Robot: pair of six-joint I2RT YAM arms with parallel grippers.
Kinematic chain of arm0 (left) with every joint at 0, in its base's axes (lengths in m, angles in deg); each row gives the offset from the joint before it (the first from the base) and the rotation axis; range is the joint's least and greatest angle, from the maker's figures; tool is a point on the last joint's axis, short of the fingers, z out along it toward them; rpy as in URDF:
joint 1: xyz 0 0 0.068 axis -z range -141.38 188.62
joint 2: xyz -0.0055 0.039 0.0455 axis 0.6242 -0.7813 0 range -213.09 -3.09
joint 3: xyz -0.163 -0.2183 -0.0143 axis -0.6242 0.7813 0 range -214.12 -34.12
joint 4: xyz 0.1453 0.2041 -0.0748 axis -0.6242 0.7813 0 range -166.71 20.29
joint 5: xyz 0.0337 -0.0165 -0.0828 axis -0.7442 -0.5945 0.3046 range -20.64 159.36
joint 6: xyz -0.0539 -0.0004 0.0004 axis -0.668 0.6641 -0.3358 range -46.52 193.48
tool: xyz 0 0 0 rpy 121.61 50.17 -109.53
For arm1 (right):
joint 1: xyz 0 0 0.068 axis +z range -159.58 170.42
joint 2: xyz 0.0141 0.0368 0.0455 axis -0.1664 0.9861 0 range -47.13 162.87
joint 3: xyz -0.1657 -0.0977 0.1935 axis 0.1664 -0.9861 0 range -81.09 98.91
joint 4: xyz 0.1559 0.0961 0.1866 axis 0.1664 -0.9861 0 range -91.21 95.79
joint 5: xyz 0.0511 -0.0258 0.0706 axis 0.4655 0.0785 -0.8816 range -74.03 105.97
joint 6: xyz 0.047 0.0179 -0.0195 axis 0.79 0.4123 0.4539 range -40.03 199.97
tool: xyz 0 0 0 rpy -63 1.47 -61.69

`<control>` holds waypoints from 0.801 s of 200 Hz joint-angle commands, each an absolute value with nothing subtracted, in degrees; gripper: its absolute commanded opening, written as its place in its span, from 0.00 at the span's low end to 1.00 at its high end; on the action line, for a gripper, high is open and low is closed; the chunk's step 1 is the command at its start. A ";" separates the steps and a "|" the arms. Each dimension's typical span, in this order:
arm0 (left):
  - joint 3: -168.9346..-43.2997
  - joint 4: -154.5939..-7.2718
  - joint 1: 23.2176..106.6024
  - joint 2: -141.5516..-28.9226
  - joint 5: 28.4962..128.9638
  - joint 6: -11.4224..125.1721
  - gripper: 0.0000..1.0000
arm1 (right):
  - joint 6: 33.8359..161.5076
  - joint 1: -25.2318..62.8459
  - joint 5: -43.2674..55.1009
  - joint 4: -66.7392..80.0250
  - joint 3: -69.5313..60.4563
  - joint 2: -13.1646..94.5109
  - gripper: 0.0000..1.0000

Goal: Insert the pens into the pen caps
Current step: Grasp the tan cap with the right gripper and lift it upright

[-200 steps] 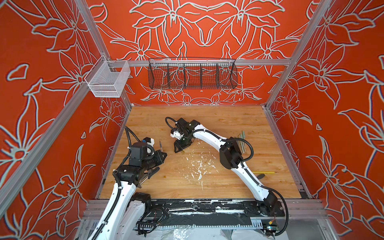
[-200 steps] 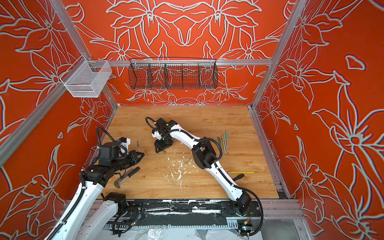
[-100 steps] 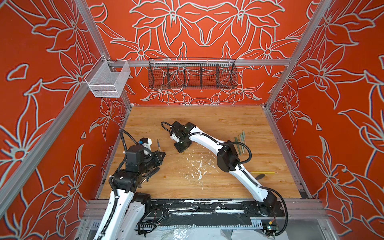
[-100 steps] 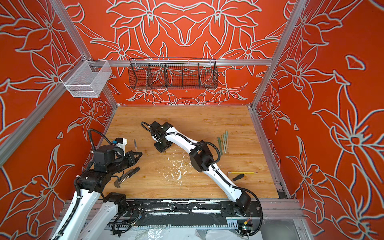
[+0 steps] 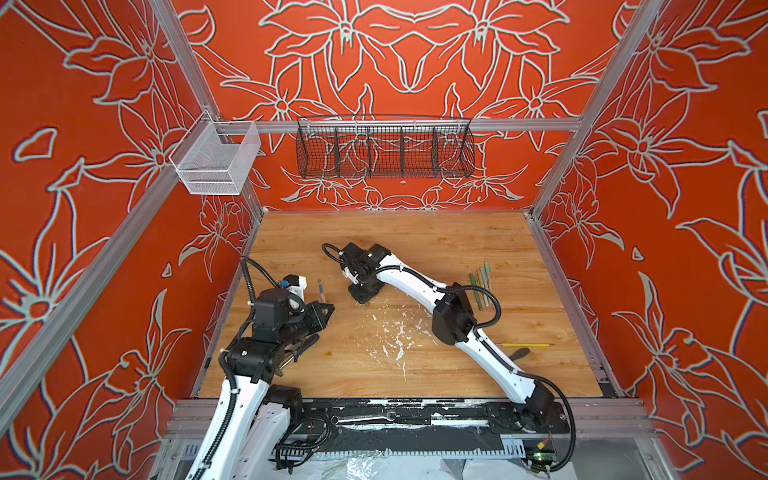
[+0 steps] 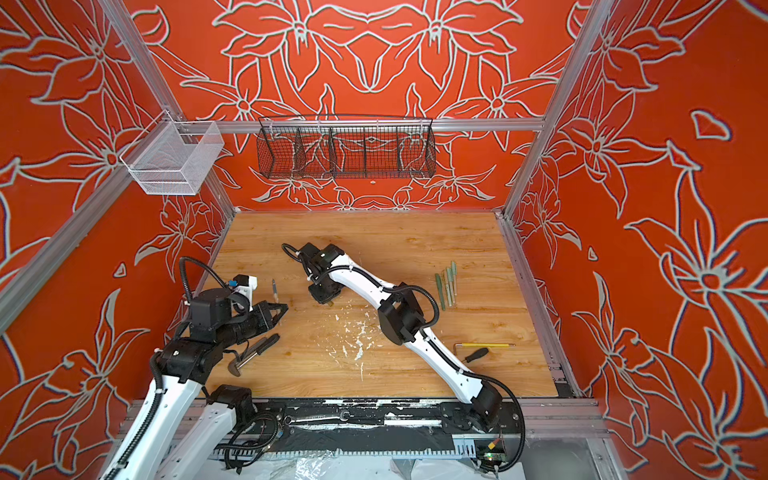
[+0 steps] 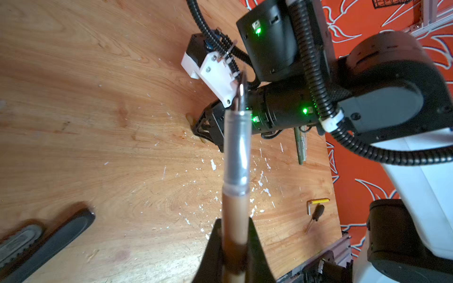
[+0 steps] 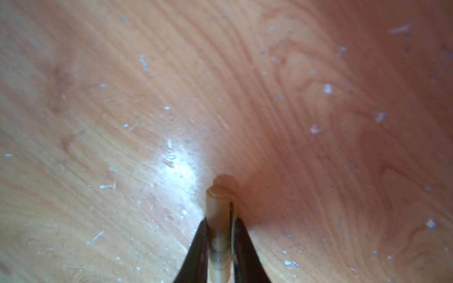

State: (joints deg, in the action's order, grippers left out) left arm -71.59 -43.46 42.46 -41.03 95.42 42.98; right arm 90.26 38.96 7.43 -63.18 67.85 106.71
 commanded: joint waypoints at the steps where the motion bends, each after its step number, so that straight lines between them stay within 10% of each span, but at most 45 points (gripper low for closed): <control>1: -71.19 -46.93 43.96 -46.25 101.80 43.50 0.00 | 94.01 34.07 4.76 -63.71 59.81 102.51 0.13; 160: -72.70 -63.44 58.04 -78.23 117.69 50.74 0.00 | 124.06 24.17 -20.70 -19.45 11.21 68.27 0.13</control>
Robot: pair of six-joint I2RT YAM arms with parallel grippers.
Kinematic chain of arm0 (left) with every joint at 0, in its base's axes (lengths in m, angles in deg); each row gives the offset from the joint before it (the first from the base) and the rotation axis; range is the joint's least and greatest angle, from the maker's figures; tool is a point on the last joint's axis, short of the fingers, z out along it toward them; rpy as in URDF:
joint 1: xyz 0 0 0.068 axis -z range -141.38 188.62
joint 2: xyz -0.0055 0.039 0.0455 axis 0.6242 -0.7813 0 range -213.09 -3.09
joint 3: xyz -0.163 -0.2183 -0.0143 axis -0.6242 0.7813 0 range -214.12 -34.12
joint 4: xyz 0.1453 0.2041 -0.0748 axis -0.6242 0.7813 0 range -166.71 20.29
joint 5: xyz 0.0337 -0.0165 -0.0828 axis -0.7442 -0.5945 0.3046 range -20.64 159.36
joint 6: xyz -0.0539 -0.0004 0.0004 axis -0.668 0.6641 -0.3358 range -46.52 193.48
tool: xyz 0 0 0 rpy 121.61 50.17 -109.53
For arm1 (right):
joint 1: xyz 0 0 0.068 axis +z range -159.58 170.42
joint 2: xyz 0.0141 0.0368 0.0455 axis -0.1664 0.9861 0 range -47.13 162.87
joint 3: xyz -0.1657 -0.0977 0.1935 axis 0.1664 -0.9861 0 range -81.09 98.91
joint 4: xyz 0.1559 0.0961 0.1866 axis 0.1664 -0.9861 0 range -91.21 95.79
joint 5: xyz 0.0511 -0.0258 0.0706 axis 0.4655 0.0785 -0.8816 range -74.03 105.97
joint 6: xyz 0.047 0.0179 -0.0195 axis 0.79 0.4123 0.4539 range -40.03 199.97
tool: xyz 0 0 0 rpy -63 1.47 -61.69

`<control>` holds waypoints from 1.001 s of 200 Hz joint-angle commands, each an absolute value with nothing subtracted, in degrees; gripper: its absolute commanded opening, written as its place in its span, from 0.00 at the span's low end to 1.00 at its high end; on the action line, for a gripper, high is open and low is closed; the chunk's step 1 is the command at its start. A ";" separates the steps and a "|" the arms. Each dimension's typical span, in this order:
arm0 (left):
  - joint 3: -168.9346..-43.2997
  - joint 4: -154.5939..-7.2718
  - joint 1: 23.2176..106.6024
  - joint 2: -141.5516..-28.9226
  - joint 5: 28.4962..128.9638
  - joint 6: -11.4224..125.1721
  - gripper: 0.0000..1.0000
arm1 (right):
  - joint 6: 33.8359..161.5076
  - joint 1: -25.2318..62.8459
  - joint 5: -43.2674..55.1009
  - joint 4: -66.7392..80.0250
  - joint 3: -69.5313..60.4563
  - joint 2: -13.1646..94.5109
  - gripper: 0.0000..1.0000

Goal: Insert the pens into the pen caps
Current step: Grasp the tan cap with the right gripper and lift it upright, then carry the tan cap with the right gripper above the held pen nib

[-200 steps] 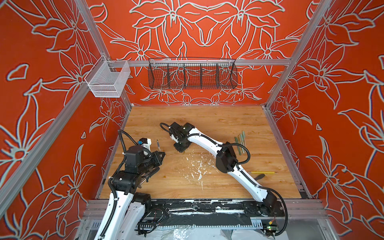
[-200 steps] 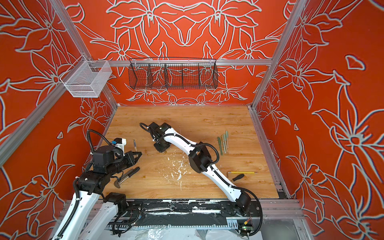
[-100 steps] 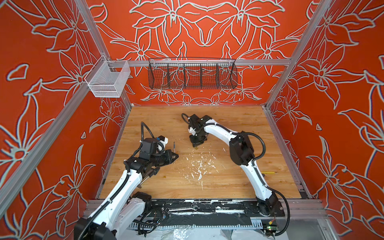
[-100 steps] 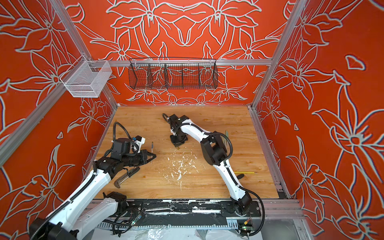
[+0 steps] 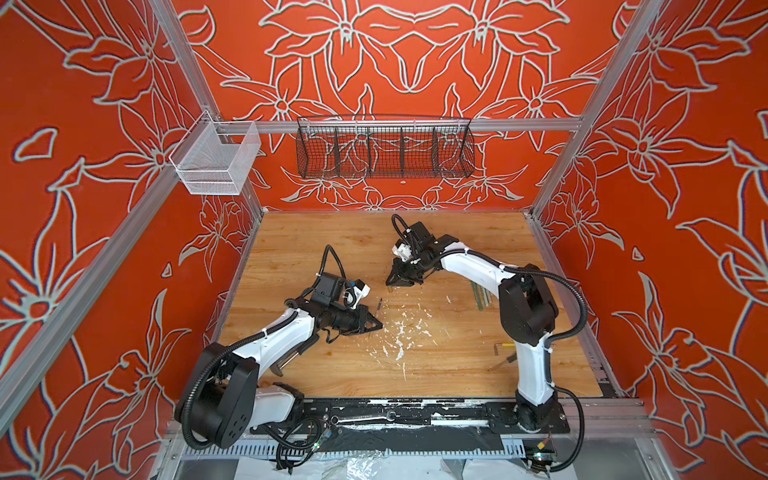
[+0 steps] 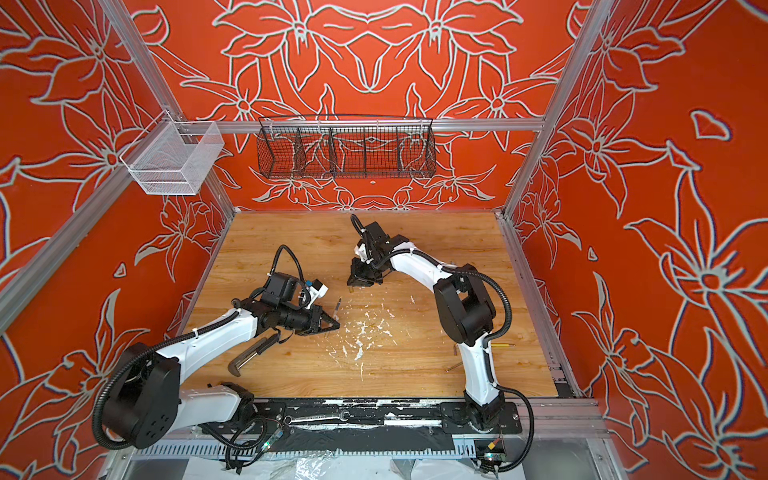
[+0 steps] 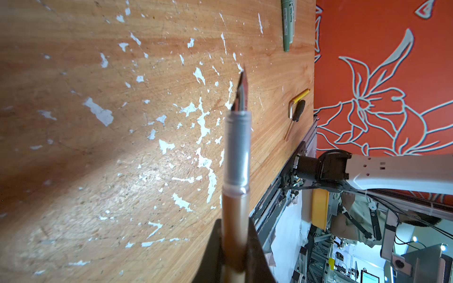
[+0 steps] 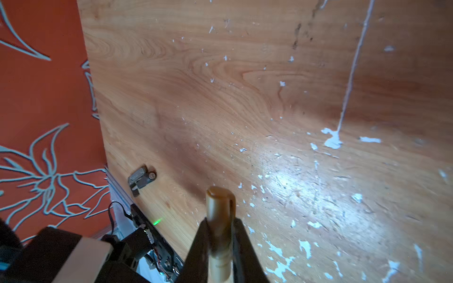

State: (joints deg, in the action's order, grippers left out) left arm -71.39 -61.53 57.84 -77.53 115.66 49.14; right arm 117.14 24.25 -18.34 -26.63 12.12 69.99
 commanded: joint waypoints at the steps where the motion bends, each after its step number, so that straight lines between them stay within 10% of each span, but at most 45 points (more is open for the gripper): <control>1: -72.70 -63.39 58.04 -78.28 117.74 50.73 0.00 | 124.17 24.17 -20.69 -19.31 11.20 68.27 0.13; 200: -72.35 -63.25 54.75 -76.03 110.03 49.06 0.00 | 125.80 26.24 -23.19 -15.77 12.77 69.71 0.11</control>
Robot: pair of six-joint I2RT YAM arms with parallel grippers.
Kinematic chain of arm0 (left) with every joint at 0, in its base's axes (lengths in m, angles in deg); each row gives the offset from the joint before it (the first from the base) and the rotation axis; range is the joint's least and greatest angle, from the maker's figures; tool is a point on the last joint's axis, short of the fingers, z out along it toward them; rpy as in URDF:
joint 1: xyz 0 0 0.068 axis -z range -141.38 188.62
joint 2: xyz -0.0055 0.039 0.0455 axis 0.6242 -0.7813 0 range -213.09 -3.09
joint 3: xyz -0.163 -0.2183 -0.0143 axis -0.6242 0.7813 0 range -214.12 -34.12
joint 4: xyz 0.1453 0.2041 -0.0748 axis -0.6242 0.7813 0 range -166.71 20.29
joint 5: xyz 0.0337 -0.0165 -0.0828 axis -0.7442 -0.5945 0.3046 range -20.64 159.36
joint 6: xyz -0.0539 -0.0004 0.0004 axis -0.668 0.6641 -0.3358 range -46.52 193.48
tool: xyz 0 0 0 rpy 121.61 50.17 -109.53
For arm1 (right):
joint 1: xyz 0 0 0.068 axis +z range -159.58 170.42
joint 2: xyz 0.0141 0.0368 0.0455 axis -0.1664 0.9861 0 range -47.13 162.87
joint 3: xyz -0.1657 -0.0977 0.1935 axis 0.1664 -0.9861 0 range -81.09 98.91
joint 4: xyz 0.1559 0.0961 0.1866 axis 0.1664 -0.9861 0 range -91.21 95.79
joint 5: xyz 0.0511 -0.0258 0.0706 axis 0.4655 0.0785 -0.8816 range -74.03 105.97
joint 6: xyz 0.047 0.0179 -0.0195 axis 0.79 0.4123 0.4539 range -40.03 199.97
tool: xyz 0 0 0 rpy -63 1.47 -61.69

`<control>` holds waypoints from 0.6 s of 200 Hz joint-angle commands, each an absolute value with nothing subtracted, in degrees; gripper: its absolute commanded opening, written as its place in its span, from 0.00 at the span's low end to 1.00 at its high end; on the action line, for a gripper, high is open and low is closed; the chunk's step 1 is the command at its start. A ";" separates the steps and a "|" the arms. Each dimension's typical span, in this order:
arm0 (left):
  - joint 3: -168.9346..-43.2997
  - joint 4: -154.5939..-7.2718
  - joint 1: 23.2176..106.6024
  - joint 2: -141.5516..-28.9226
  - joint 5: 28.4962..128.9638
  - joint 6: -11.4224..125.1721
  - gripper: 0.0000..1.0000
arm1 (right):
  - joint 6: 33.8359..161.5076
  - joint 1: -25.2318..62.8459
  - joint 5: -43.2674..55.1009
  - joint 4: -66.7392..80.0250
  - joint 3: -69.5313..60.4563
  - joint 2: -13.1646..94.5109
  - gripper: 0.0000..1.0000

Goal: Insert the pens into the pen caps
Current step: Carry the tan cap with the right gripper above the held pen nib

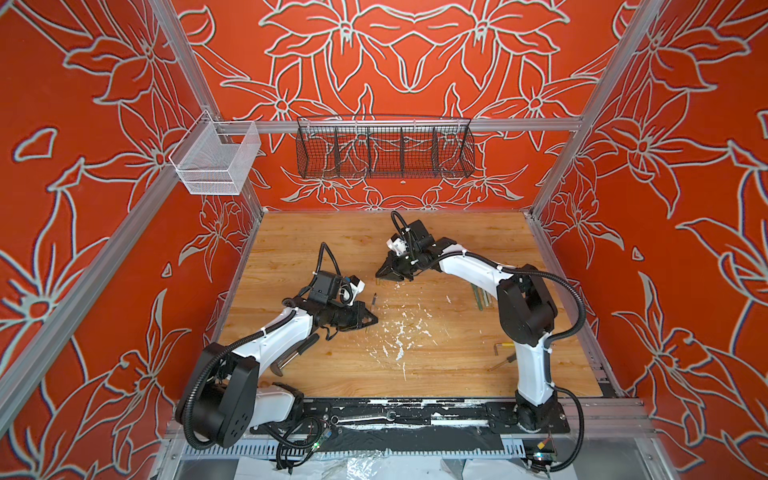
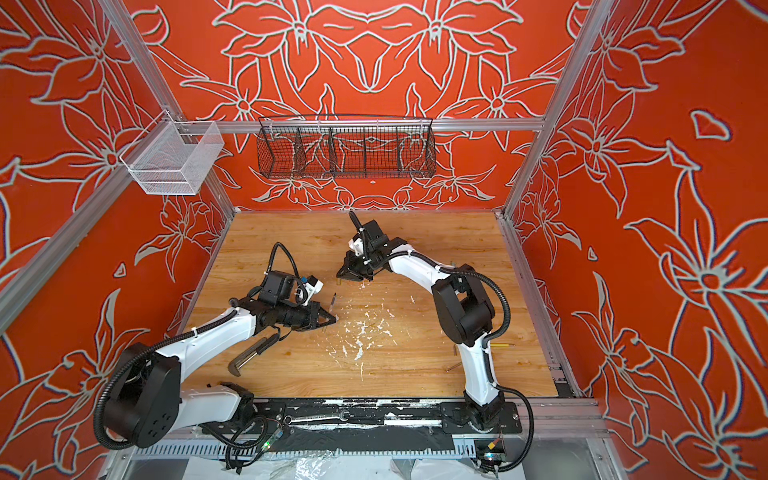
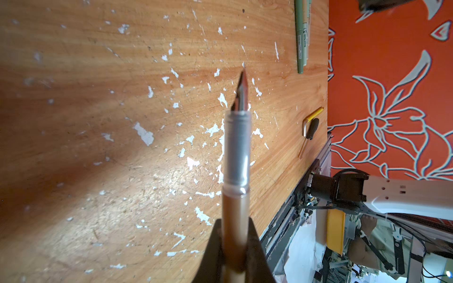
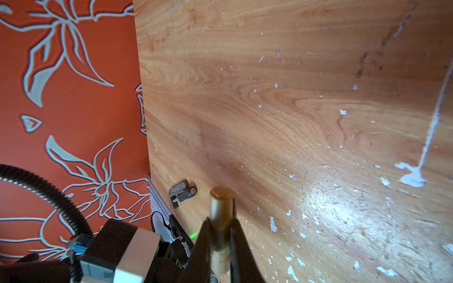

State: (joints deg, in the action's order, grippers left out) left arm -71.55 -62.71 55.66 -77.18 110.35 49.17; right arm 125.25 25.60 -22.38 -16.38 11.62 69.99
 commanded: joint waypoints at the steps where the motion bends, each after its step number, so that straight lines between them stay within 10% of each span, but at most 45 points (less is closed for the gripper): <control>1: -72.35 -63.26 54.73 -76.04 110.09 49.10 0.00 | 125.83 26.26 -23.26 -15.80 12.77 69.74 0.11; 120: -72.09 -63.26 53.02 -74.32 108.70 48.53 0.00 | 125.06 28.39 -24.90 -15.52 14.96 70.47 0.11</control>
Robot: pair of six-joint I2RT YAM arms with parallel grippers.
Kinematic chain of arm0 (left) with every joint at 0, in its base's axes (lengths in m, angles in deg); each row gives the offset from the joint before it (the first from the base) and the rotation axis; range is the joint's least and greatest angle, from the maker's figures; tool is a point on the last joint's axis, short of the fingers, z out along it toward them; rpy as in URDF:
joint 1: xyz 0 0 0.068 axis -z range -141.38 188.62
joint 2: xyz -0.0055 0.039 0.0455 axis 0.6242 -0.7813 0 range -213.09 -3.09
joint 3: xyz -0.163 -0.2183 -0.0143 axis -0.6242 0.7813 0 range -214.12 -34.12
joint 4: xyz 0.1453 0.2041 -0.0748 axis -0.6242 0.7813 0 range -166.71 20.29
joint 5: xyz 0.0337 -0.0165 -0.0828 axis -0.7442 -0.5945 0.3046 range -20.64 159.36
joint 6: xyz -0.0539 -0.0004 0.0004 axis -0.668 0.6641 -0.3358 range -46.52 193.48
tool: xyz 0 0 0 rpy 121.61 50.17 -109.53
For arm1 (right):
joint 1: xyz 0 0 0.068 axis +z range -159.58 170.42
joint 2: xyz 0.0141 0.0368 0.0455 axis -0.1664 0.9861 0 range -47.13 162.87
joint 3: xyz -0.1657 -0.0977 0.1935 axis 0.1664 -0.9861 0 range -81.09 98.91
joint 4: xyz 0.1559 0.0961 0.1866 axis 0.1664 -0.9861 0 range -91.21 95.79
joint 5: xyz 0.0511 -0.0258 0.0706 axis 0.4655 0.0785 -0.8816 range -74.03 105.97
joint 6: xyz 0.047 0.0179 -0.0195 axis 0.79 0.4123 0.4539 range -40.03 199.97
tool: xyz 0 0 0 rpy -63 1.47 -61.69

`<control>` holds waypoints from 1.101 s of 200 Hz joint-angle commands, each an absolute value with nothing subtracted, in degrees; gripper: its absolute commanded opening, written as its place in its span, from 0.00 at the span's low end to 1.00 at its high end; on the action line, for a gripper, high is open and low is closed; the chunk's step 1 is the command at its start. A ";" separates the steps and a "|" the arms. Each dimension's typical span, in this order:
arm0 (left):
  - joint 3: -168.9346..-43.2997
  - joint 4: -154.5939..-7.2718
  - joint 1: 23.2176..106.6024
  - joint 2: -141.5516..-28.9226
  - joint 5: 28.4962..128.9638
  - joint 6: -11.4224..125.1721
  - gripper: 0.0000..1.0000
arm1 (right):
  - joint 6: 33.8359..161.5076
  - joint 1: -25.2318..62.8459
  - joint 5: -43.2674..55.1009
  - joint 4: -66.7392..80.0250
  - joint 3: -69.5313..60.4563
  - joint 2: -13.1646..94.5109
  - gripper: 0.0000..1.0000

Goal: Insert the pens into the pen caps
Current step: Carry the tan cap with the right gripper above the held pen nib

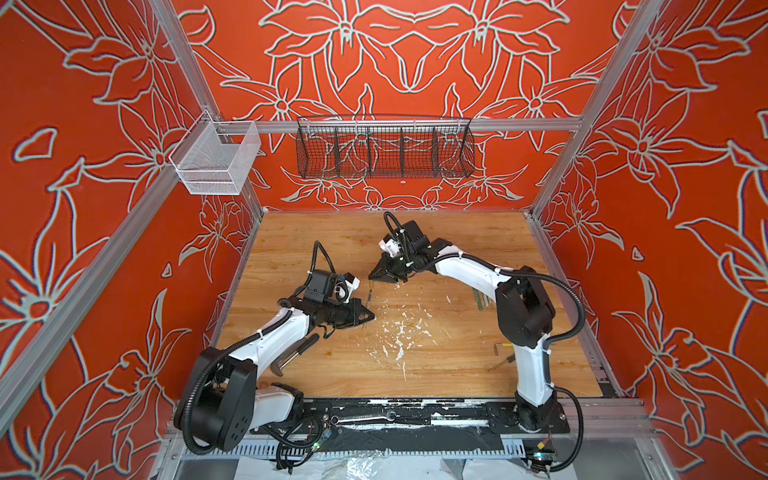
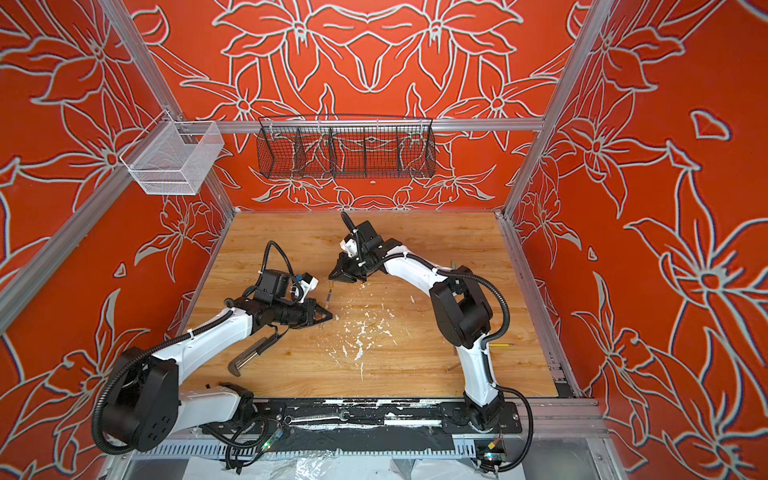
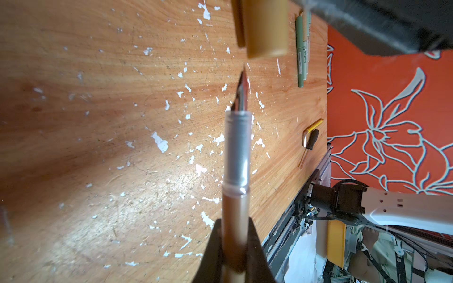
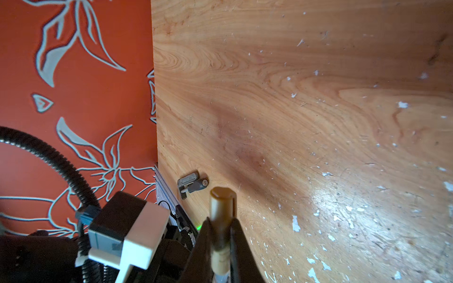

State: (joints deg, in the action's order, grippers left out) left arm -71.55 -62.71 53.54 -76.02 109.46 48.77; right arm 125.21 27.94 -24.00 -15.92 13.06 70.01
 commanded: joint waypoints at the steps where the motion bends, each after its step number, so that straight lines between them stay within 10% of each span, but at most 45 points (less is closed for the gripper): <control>1: -72.09 -63.27 53.03 -74.26 108.67 48.57 0.00 | 125.02 28.39 -24.86 -15.50 14.96 70.47 0.11; 220: -71.47 -62.91 51.56 -70.93 105.62 48.26 0.00 | 122.66 30.99 -25.62 -17.65 18.86 72.23 0.09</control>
State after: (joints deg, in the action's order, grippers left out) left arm -71.55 -62.36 52.05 -72.54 106.22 47.90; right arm 123.70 29.91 -24.94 -16.45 16.80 71.15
